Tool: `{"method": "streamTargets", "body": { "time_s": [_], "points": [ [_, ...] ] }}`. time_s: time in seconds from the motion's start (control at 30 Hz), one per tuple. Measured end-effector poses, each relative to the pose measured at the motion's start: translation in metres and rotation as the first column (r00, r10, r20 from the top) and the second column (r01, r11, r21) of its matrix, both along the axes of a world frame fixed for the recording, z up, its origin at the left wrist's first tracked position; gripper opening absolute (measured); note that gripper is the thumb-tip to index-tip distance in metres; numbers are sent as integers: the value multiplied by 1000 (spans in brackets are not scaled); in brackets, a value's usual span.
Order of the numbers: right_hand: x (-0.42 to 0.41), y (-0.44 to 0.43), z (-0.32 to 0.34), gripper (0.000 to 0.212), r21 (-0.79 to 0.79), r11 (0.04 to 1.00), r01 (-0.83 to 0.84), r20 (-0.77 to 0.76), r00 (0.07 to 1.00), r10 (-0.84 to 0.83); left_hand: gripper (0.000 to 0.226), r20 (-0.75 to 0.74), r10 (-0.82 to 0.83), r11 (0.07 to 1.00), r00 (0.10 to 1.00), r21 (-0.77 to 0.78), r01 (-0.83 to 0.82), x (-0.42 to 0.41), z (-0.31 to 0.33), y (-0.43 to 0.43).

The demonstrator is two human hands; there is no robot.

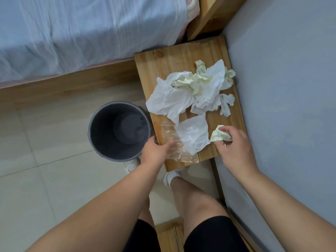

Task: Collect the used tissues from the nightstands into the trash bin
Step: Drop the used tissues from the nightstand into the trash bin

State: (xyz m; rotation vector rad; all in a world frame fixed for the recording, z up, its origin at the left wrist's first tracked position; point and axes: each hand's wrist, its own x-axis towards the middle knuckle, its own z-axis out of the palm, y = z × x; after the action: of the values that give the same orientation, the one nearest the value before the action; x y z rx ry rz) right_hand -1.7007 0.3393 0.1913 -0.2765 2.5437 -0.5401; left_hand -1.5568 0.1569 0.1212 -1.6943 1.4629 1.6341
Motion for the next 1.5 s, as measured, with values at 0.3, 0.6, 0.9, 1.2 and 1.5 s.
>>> {"method": "streamTargets", "body": {
  "time_s": [0.3,0.6,0.9,1.2,1.5],
  "points": [
    [22,-52,26,37,-92,994,-58,85,994,66,10,-90,209,978,974,34,-207,75,9,-31],
    [93,-169,3,40,-286,942,-177,262,931,255,9,-62,545,839,836,61,-541,160,14,-109],
    [135,-222,-91,45,-180,963,-200,360,898,254,17,-63,535,844,842,68,-531,191,-43,-136],
    [116,-201,-85,48,-131,975,-177,399,891,216,47,-34,480,868,877,164,-469,179,-41,-128],
    [49,-155,-10,37,-258,966,-9,316,944,93,8,-156,304,953,940,50,-300,90,20,-116]
  ]
}}
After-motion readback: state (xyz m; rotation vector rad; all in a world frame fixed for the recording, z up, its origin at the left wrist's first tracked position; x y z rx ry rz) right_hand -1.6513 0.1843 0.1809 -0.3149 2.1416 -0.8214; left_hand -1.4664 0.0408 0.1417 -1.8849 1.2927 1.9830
